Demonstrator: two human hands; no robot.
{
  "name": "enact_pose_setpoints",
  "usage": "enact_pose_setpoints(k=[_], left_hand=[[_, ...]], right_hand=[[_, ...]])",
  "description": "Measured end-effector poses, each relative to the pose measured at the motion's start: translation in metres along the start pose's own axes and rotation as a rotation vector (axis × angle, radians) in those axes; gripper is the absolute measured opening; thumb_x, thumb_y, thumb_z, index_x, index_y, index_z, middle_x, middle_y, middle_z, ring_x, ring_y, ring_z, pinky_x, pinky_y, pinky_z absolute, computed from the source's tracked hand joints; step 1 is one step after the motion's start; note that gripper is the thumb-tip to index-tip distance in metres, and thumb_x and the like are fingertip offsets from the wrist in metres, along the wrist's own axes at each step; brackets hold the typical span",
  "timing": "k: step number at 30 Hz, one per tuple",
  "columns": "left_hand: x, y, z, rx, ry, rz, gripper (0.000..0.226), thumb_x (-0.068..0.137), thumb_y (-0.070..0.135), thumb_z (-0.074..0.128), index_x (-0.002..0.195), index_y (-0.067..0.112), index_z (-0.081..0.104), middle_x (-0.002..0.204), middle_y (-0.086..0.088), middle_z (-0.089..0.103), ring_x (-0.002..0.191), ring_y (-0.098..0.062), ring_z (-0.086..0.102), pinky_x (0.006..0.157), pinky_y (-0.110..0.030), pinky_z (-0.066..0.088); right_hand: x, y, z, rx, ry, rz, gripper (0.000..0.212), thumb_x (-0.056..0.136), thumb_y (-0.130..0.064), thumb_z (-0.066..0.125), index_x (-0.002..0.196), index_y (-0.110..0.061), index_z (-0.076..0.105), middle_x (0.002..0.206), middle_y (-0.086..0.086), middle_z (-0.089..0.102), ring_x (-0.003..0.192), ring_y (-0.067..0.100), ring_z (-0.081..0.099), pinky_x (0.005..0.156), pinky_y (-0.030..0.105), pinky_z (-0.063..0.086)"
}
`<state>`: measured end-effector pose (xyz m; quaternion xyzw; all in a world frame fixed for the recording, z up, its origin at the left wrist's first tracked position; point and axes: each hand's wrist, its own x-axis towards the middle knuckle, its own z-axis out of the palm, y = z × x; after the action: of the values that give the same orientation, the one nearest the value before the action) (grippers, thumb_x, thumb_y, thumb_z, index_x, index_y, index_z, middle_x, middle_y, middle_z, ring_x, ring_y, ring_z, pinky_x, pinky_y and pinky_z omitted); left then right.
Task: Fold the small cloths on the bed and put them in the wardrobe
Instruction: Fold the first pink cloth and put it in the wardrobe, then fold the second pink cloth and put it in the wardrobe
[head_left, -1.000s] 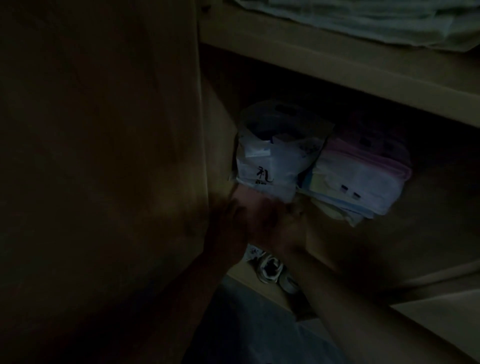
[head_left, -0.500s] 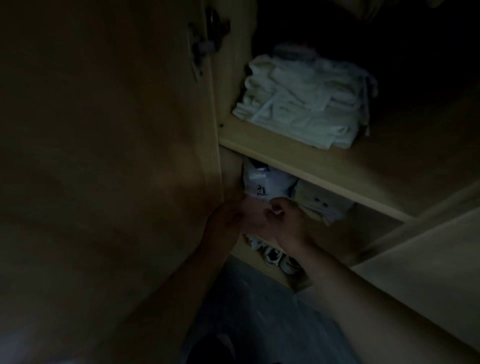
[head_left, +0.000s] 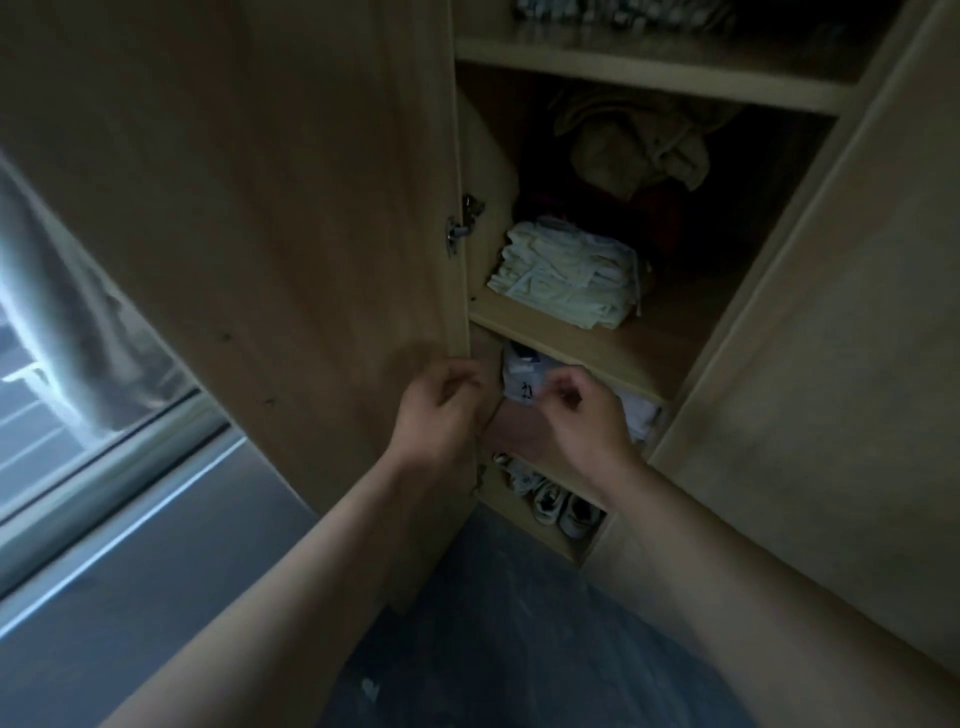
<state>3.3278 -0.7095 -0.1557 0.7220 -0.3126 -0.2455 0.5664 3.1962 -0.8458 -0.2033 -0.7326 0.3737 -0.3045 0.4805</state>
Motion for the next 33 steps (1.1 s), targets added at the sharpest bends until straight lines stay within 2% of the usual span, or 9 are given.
enact_pose_setpoints(k=[2, 5, 9, 14, 18, 22, 25, 28, 33], left_hand=[[-0.020, 0.024, -0.007, 0.007, 0.013, 0.045, 0.018, 0.098, 0.022, 0.062, 0.113, 0.020, 0.071, 0.105, 0.005, 0.073, 0.096, -0.005, 0.068, 0.081, -0.020, 0.055], [-0.055, 0.052, -0.024, -0.031, 0.026, 0.116, 0.013, 0.097, 0.022, 0.064, 0.107, 0.021, 0.072, 0.096, 0.008, 0.073, 0.087, -0.004, 0.068, 0.074, -0.018, 0.053], [-0.097, 0.078, -0.054, -0.056, -0.012, 0.218, 0.013, 0.096, 0.027, 0.066, 0.107, 0.022, 0.072, 0.099, 0.006, 0.075, 0.096, -0.010, 0.071, 0.082, -0.026, 0.057], [-0.142, 0.099, -0.080, -0.107, -0.036, 0.325, 0.010, 0.097, 0.027, 0.066, 0.105, 0.025, 0.072, 0.099, 0.006, 0.075, 0.091, -0.004, 0.070, 0.079, -0.022, 0.057], [-0.164, 0.118, -0.070, -0.149, -0.086, 0.396, 0.016, 0.096, 0.030, 0.066, 0.108, 0.020, 0.072, 0.103, -0.002, 0.075, 0.091, -0.007, 0.068, 0.080, -0.026, 0.055], [-0.179, 0.142, -0.038, -0.184, -0.184, 0.437, 0.024, 0.090, 0.043, 0.065, 0.106, 0.027, 0.073, 0.106, -0.001, 0.076, 0.102, -0.017, 0.070, 0.092, -0.039, 0.056], [-0.189, 0.157, 0.002, -0.212, -0.271, 0.441, 0.019, 0.087, 0.047, 0.066, 0.100, 0.036, 0.073, 0.104, 0.006, 0.076, 0.102, -0.012, 0.070, 0.095, -0.041, 0.057], [-0.199, 0.172, 0.058, -0.217, -0.364, 0.445, 0.020, 0.083, 0.050, 0.066, 0.097, 0.039, 0.072, 0.102, 0.008, 0.076, 0.100, -0.011, 0.070, 0.093, -0.041, 0.057], [-0.225, 0.205, 0.176, -0.288, -0.538, 0.484, 0.017, 0.076, 0.050, 0.067, 0.089, 0.039, 0.073, 0.107, 0.002, 0.076, 0.107, -0.021, 0.068, 0.100, -0.051, 0.053]], right_hand=[[-0.017, -0.027, -0.011, 0.048, 0.026, -0.029, 0.008, 0.088, -0.044, 0.069, 0.092, -0.041, 0.063, 0.091, -0.014, 0.067, 0.081, -0.007, 0.061, 0.067, 0.013, 0.044], [-0.050, -0.071, -0.023, 0.096, 0.092, -0.096, 0.022, 0.084, -0.051, 0.070, 0.099, -0.036, 0.065, 0.088, -0.013, 0.065, 0.077, -0.008, 0.060, 0.063, 0.009, 0.046], [-0.097, -0.121, -0.031, 0.165, 0.176, -0.171, 0.023, 0.082, -0.049, 0.072, 0.099, -0.034, 0.065, 0.086, -0.014, 0.062, 0.071, -0.010, 0.056, 0.062, 0.009, 0.046], [-0.155, -0.165, -0.032, 0.163, 0.202, -0.202, 0.035, 0.079, -0.057, 0.070, 0.104, -0.033, 0.066, 0.090, -0.016, 0.062, 0.080, 0.001, 0.059, 0.073, 0.028, 0.056], [-0.191, -0.183, -0.053, 0.157, 0.267, -0.239, 0.035, 0.079, -0.054, 0.069, 0.105, -0.032, 0.066, 0.090, -0.016, 0.063, 0.082, 0.002, 0.061, 0.074, 0.029, 0.057], [-0.215, -0.188, -0.098, 0.133, 0.384, -0.256, 0.023, 0.083, -0.047, 0.071, 0.101, -0.034, 0.067, 0.085, -0.016, 0.065, 0.075, -0.005, 0.059, 0.068, 0.019, 0.052], [-0.232, -0.180, -0.141, 0.106, 0.465, -0.233, 0.023, 0.082, -0.047, 0.070, 0.102, -0.036, 0.066, 0.086, -0.026, 0.065, 0.079, -0.002, 0.061, 0.073, 0.032, 0.058], [-0.250, -0.161, -0.189, 0.109, 0.570, -0.208, 0.018, 0.082, -0.043, 0.071, 0.099, -0.038, 0.066, 0.082, -0.028, 0.065, 0.077, -0.002, 0.060, 0.076, 0.043, 0.059], [-0.284, -0.125, -0.286, 0.105, 0.773, -0.154, 0.019, 0.080, -0.042, 0.072, 0.097, -0.037, 0.067, 0.082, -0.024, 0.066, 0.078, 0.003, 0.062, 0.076, 0.050, 0.059]])
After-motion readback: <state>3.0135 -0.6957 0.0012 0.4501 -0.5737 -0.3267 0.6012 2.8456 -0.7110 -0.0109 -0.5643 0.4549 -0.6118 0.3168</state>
